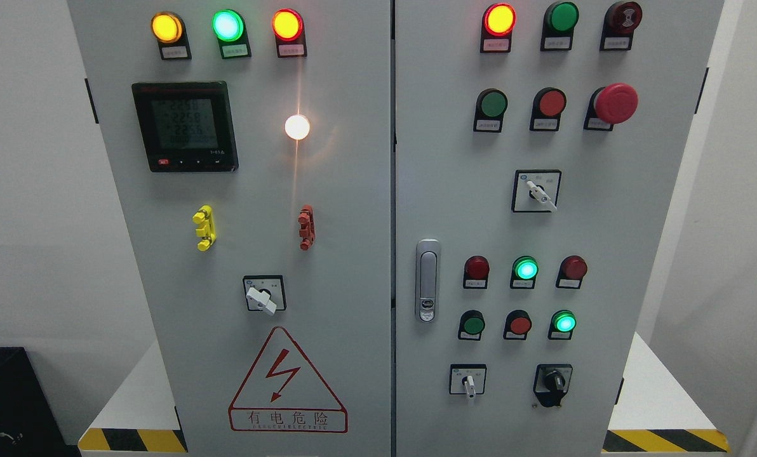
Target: Flip black knob to close circuit
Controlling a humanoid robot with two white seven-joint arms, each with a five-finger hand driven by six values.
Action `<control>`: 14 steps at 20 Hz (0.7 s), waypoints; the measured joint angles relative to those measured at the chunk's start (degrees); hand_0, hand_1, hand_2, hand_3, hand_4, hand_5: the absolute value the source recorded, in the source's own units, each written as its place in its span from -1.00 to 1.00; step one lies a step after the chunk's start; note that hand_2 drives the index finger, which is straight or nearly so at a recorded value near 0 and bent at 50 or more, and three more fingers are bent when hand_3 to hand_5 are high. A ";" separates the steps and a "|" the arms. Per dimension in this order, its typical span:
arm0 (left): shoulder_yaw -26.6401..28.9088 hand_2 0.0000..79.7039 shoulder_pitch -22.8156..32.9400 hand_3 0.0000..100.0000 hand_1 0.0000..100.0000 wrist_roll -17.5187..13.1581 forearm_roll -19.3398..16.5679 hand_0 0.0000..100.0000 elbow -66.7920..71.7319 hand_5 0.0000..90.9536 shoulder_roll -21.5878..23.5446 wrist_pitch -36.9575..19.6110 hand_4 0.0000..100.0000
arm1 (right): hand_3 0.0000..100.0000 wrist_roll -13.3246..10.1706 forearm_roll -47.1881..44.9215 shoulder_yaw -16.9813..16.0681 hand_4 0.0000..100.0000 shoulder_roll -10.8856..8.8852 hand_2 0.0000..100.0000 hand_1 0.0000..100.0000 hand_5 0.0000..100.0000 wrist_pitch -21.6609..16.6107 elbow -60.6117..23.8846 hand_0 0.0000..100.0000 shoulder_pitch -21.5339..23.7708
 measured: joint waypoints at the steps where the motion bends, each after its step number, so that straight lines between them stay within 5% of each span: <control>1: 0.00 -1.00 0.00 -1.00 0.11 0.00 0.00 -0.76 0.00 -1.00 0.00 0.00 -1.00 | 0.51 -1.50 0.00 0.50 0.39 -0.04 0.02 -0.90 0.19 -0.66 -0.89 -1.00 0.02; 6: 0.00 -1.00 0.00 -1.00 0.11 0.00 0.00 -0.76 0.00 -1.00 0.00 0.00 -1.00 | 0.90 -7.82 0.00 2.64 0.72 -0.26 0.61 -0.90 0.81 -1.18 -5.31 -1.00 -0.42; 14: 0.00 -1.00 0.00 -1.00 0.11 0.00 0.00 -0.76 0.00 -1.00 0.00 0.00 -1.00 | 1.00 -16.26 1.44 5.73 0.82 -0.33 0.75 -0.84 0.94 -0.89 -11.74 -1.00 -2.86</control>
